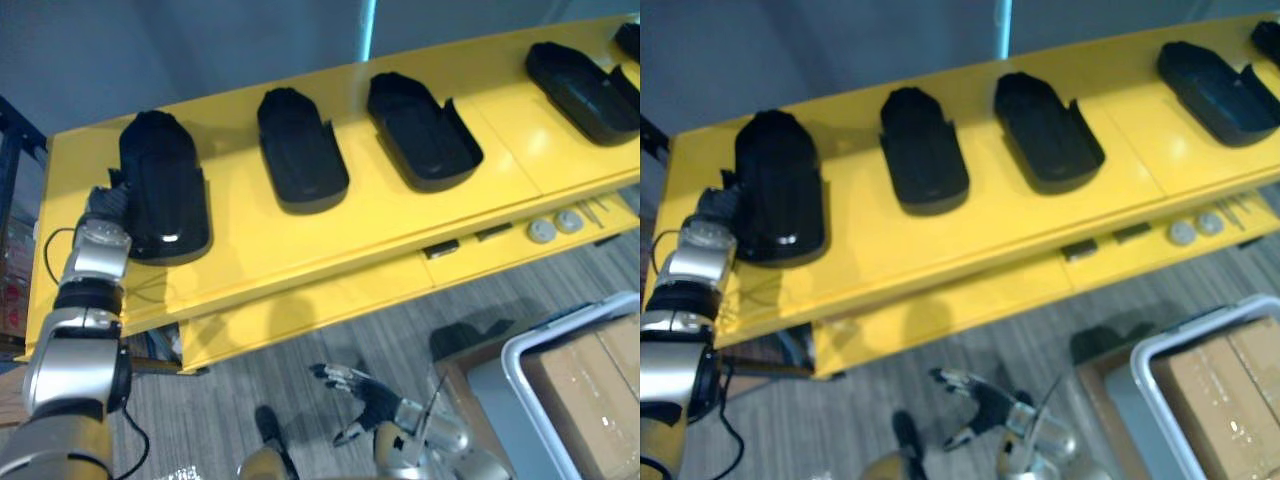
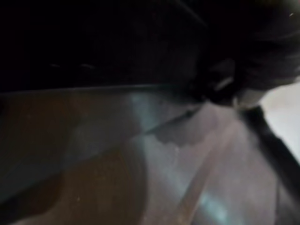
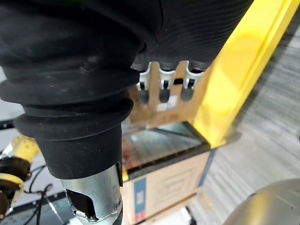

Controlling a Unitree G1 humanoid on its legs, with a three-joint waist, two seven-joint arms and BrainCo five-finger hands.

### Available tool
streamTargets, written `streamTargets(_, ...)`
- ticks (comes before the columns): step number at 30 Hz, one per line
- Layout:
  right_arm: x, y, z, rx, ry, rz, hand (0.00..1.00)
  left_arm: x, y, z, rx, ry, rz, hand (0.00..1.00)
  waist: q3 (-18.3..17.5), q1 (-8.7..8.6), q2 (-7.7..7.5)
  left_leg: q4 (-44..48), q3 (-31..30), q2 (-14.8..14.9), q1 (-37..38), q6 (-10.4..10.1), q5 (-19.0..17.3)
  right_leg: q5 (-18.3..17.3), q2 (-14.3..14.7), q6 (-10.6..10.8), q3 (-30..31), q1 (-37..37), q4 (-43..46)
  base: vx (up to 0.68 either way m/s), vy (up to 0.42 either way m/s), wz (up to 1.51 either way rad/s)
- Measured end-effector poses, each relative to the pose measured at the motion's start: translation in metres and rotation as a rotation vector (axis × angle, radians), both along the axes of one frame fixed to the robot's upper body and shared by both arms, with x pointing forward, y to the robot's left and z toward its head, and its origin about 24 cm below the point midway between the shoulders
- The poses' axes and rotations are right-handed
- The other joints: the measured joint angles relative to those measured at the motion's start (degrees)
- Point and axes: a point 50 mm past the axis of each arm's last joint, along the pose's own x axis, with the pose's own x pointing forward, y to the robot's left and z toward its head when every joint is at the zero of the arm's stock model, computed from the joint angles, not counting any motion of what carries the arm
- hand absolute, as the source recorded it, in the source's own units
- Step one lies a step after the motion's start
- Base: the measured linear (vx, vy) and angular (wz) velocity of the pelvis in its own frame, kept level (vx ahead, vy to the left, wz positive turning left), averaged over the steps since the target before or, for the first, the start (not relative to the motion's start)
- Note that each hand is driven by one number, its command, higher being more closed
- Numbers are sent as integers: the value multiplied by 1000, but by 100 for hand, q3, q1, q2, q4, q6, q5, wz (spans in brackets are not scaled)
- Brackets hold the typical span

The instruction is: Walk over and take plastic housings, then place them on the shelf

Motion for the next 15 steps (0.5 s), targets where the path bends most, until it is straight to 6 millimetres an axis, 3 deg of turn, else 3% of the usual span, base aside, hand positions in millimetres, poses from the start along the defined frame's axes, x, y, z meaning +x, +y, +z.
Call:
streamTargets(6,-2,2,4,16,-10,3,0,-3,11,8,-4,-14,34,100,102,-38,-5,0,111,2,-29,-1,-1,6,4,10,89,-117,29,-8,5,-7)
streamTargets(7,-2,2,4,17,-10,2,0,-3,11,10,-8,-17,35,0,104,-41,-1,0,111,1,-49,-1,-1,6,4,10,89,-134,29,0,0,0)
streamTargets(15,-1,4,6,27,-15,1,0,-4,17,19,-31,-60,78,0,274,-52,-3,2,108,0,-118,0,0,-4,4,-6,90,-215,66,0,0,0)
